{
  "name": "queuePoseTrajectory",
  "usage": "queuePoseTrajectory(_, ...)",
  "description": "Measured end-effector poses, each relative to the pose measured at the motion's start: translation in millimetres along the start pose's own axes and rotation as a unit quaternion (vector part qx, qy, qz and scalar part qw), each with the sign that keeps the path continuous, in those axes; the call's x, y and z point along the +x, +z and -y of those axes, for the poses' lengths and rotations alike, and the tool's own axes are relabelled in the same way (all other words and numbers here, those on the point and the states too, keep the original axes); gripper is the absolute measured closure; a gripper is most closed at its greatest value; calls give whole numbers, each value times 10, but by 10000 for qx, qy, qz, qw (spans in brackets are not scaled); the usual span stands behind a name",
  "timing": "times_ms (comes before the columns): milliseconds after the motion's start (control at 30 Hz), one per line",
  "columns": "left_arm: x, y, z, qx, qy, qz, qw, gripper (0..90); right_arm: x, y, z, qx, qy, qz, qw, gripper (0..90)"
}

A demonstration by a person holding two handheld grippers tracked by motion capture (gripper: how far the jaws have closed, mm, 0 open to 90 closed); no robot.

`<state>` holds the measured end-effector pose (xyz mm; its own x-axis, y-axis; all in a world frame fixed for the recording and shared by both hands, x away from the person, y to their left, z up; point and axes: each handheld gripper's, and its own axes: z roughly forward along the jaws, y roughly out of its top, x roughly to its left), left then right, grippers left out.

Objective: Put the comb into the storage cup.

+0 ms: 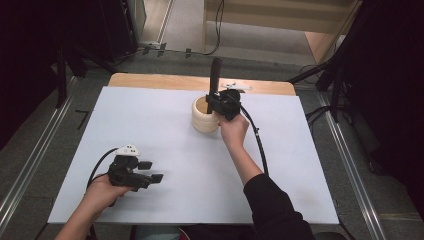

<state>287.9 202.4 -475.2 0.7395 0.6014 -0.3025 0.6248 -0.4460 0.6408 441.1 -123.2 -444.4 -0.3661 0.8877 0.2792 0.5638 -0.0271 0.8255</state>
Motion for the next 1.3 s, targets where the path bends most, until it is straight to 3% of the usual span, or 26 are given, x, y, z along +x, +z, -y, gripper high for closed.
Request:
queuePoseTrajectory(333,-2,1,0,-5,10,16,10000,291,-25,7,82,11,-132,32,9999,683)
queuePoseTrajectory(433,1,-1,-1,-5,6,-4,10000,291,-38,-13,107,-125,-426,-46,9990,568)
queuePoseTrajectory(567,4,3,-5,23,14,5,10000,291,-25,-49,93,-135,-504,-257,9983,416)
queuePoseTrajectory(667,4,2,-3,28,2,-8,10000,291,7,-76,86,-188,-626,-240,9976,317)
queuePoseTrajectory(833,-2,1,0,-5,1,5,10000,291,0,-111,79,-171,-725,-135,9971,288)
queuePoseTrajectory(1300,4,7,-9,7,2,-7,10000,291,-87,-271,86,-84,-650,-336,9973,239)
